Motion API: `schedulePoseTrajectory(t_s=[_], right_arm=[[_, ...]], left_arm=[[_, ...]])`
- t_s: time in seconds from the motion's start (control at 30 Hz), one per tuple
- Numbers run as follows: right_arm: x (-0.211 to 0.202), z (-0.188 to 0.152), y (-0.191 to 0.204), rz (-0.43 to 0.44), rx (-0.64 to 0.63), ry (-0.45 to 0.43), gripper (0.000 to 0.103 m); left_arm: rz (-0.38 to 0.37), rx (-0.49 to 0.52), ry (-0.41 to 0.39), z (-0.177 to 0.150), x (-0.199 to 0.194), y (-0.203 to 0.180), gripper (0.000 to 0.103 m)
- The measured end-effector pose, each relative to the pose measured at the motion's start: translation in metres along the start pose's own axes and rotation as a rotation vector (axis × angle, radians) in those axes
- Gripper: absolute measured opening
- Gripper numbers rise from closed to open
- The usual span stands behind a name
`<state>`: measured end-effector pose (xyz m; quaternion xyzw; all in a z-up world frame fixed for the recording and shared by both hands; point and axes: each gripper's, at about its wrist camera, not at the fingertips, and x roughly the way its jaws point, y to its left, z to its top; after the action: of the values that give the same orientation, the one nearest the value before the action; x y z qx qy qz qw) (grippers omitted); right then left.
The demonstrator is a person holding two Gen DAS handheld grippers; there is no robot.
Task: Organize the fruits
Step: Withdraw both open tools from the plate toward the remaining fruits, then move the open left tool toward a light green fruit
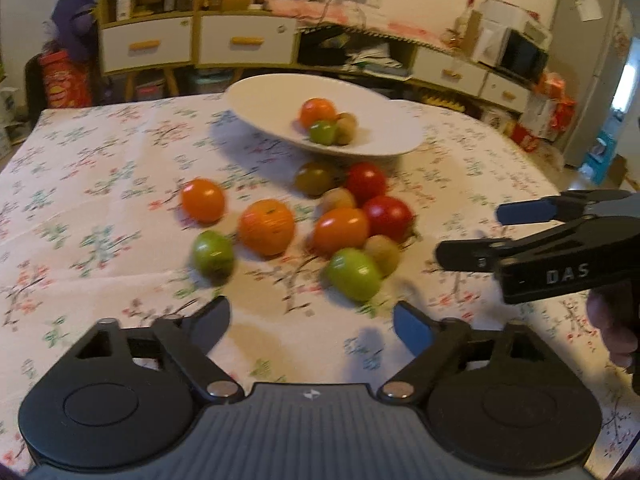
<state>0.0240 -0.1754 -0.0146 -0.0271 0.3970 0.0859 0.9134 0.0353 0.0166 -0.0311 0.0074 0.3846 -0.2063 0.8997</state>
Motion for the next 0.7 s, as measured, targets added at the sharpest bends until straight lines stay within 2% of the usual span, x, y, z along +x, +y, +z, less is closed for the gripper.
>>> schedulePoseTrajectory(t_s=[0.13, 0.3, 0.43, 0.7], right_arm=[[0.001, 0.002, -0.001, 0.0, -0.002, 0.001, 0.096], [0.004, 0.005, -0.002, 0.004, 0.002, -0.002, 0.092], [0.006, 0.007, -0.004, 0.037, 0.034, -0.003, 0.085], [0.015, 0.01, -0.003, 0.107, 0.068, -0.007, 0.072]], left_arm=[[-0.037, 0.028, -0.002, 0.005, 0.01, -0.01, 0.069], [-0.022, 0.071, -0.013, 0.009, 0.017, -0.019, 0.053], [-0.02, 0.078, -0.015, 0.011, 0.019, -0.022, 0.034], [-0.005, 0.082, -0.014, 0.009, 0.017, -0.022, 0.032]])
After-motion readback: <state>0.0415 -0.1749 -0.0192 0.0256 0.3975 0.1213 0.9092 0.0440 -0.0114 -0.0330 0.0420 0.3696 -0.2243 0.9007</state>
